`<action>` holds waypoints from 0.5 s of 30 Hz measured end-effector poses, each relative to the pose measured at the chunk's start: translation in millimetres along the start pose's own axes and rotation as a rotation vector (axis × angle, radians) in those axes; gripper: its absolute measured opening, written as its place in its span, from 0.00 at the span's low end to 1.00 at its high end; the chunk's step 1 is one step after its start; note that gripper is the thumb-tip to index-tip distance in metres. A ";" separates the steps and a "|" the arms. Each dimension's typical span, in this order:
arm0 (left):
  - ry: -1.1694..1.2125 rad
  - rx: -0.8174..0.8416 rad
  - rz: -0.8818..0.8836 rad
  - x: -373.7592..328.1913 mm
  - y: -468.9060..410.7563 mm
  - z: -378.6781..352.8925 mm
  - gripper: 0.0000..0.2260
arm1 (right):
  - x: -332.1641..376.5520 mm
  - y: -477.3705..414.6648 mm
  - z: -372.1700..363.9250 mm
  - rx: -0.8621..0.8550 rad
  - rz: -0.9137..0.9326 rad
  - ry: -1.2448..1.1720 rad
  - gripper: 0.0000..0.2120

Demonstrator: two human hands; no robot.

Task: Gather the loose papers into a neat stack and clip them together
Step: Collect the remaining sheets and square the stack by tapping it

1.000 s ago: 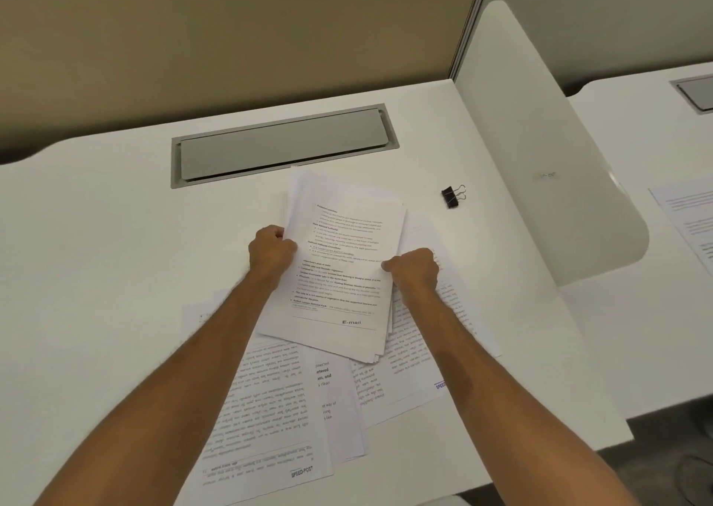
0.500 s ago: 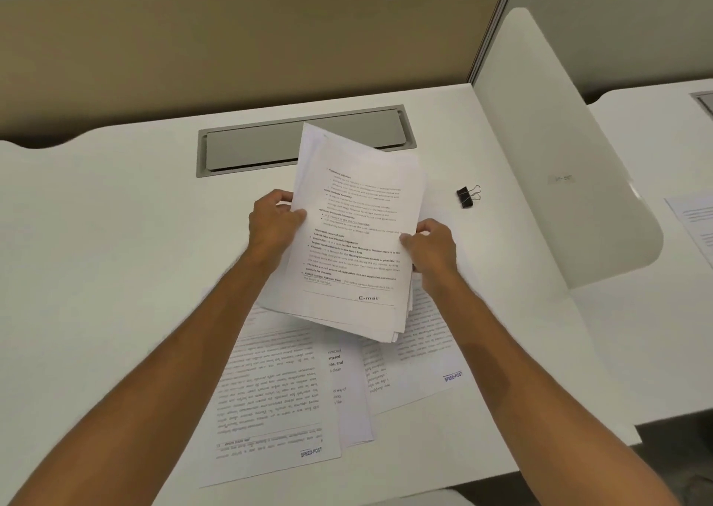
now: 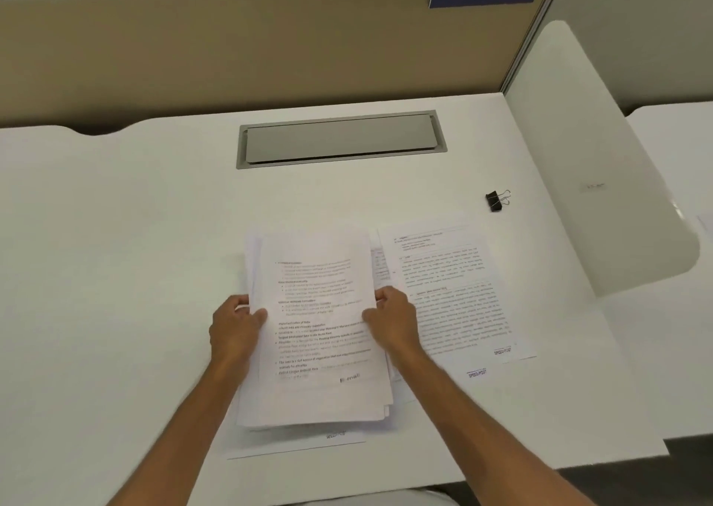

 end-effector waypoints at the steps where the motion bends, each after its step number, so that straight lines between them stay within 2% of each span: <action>1: -0.022 -0.016 -0.006 6.2 5.3 2.8 0.09 | -4.7 3.3 -6.2 -0.031 0.012 0.077 0.10; 4: -0.096 -0.036 -0.051 16.2 16.3 7.4 0.09 | -12.0 12.6 -18.2 -0.135 0.052 0.328 0.16; 6: -0.166 -0.038 -0.102 19.9 19.2 10.1 0.12 | -15.7 17.1 -21.9 -0.178 0.054 0.406 0.20; 11: -0.400 -0.024 -0.080 31.2 22.3 16.2 0.18 | -22.5 25.5 -25.2 -0.184 -0.008 0.375 0.28; 15: -0.306 0.010 -0.065 34.3 23.0 16.8 0.18 | -22.1 17.9 -26.6 -0.168 -0.125 0.234 0.34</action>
Point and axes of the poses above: each hand's wrist, its own y-axis away from the middle knuckle, its own z-axis out of the back of the hand, x = y × z, the point moved 5 cm from there along -y, towards the middle knuckle, and after that the axes turned 14 degrees about -z, right-handed, at the moved point
